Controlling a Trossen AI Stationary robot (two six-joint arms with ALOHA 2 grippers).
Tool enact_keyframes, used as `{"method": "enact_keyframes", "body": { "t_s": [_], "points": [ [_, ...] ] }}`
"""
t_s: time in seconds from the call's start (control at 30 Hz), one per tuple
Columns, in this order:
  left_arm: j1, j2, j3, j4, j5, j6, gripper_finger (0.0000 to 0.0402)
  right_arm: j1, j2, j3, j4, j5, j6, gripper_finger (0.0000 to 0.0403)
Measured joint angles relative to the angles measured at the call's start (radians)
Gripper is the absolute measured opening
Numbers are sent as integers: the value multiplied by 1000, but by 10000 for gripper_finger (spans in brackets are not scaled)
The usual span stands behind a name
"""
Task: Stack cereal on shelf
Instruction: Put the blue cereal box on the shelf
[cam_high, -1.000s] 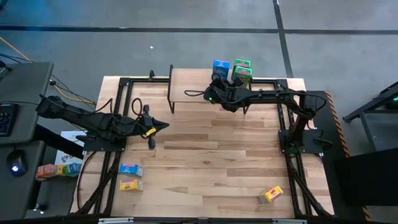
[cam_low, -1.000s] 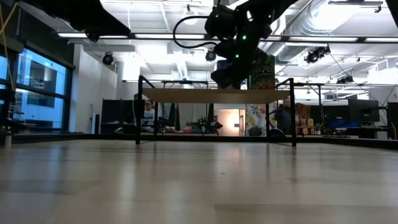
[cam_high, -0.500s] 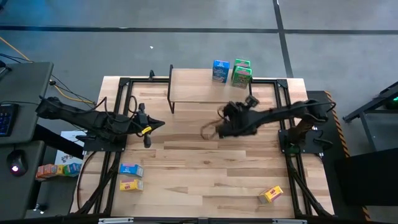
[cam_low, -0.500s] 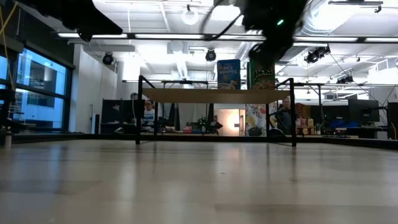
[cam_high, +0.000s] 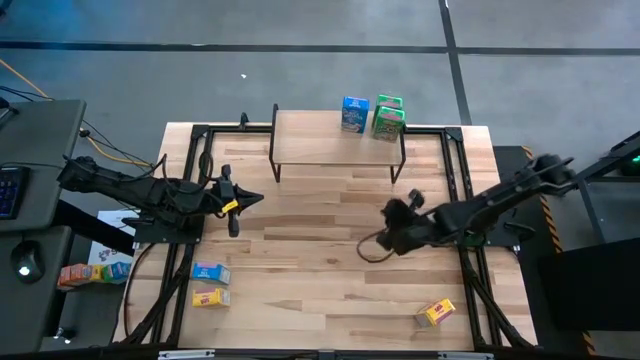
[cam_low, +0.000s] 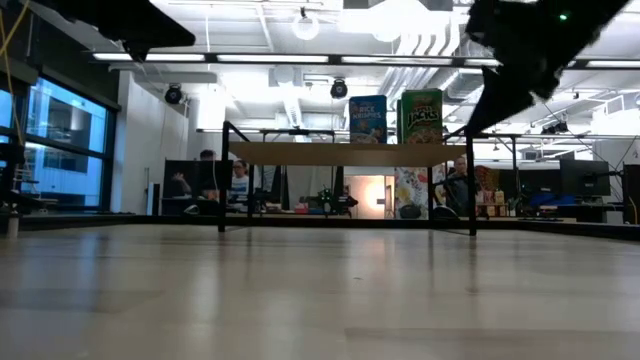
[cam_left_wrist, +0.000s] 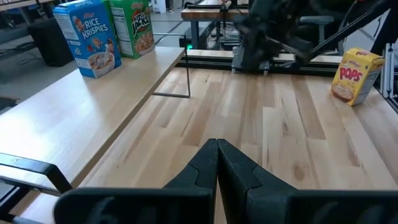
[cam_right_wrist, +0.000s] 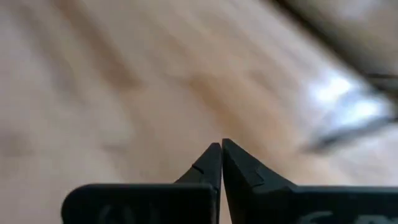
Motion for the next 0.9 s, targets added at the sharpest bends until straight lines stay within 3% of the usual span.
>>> {"method": "enact_keyframes", "body": {
  "t_s": [0.1, 0.23, 0.33, 0.53, 0.9],
  "points": [
    [0, 0, 0, 17, 0, 17, 0, -3, -76, -189, 533, -123, -227, 0],
    [0, 1, 0, 28, 7, 27, 0, -43, -77, -374, 1242, -322, -539, 0],
    [0, 6, 0, 29, 36, 51, 0, -84, -57, -425, 1555, -398, -683, 0],
    [0, 11, 0, 29, 46, 48, 0, -167, -51, -365, 1637, -432, -852, 0],
    [0, 12, 0, 29, 45, 24, 0, -217, -50, -309, 1477, -436, -832, 0]
  ]
}}
